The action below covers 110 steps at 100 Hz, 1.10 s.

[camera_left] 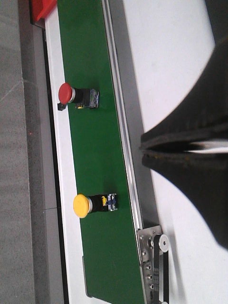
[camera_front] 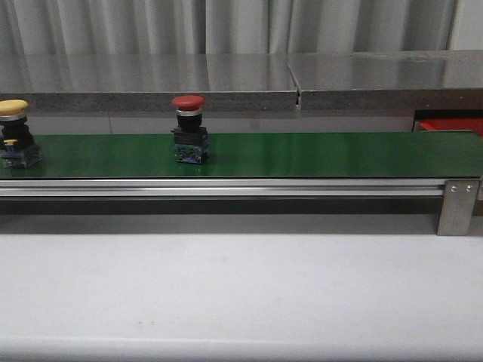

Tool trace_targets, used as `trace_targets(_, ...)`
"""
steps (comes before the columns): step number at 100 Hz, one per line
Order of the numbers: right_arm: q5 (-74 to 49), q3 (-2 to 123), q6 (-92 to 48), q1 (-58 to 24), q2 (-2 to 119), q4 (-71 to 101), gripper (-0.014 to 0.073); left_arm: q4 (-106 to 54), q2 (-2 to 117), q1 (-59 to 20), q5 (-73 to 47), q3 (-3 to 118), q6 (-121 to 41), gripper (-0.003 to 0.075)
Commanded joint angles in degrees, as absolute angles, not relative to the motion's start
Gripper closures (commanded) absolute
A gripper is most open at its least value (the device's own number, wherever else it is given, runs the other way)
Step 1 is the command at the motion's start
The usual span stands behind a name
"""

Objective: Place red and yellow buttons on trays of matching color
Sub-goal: 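Open the left gripper and lift it away from the belt, then lower the right gripper onto the red button on the belt and grasp it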

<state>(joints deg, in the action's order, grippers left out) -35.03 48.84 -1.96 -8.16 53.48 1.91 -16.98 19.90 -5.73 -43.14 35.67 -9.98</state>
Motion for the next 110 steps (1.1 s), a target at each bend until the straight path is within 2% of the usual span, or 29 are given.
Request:
trace_targets(1,-32.79,53.62,-2.39,-9.93,57.15,1.93,0.0710,-18.14,20.47,-6.23,-39.42,37.09,-9.83,0.0741)
trace_targets(27,-32.58,61.05,-2.46,-16.98,66.67,2.33,0.0710,-18.14,20.47,-6.23,-39.42,37.09,-9.83,0.0741)
trace_targets(52,-36.00,72.38,-2.46,-20.28,76.27,2.43,0.0697,-18.14,20.47,-6.23,-39.42,37.09,-9.83,0.0741)
trace_targets(57,-38.13,75.35,-2.46,-20.74,78.65,2.59,0.0649,-18.14,20.47,-6.23,-39.42,37.09,-9.83,0.0741)
trace_targets(61,-39.73,77.87,-2.46,-21.21,80.78,2.75,0.0571,-18.14,20.47,-6.23,-39.42,37.09,-9.83,0.0741)
trace_targets(66,-41.22,80.71,-2.46,-21.84,83.22,2.99,0.0442,-18.14,20.47,-6.23,-39.42,37.09,-9.83,0.0741)
trace_targets(76,-44.46,86.25,-2.46,-23.63,88.06,3.21,0.0123,-18.14,20.47,-6.23,-39.42,37.09,-9.83,0.0741)
trace_targets(83,-47.14,90.05,-2.46,-24.90,91.48,3.21,-0.0002,-18.14,20.47,-6.23,-39.42,37.09,-9.83,0.0741)
trace_targets(87,-48.87,92.31,-2.46,-25.53,93.54,3.21,-0.0018,-18.14,20.47,-6.23,-39.42,37.09,-9.83,0.0741)
trace_targets(110,-60.10,104.11,-4.93,-27.89,105.05,4.43,0.0033,-18.14,20.47,-6.23,-39.42,37.09,-9.83,0.0741)
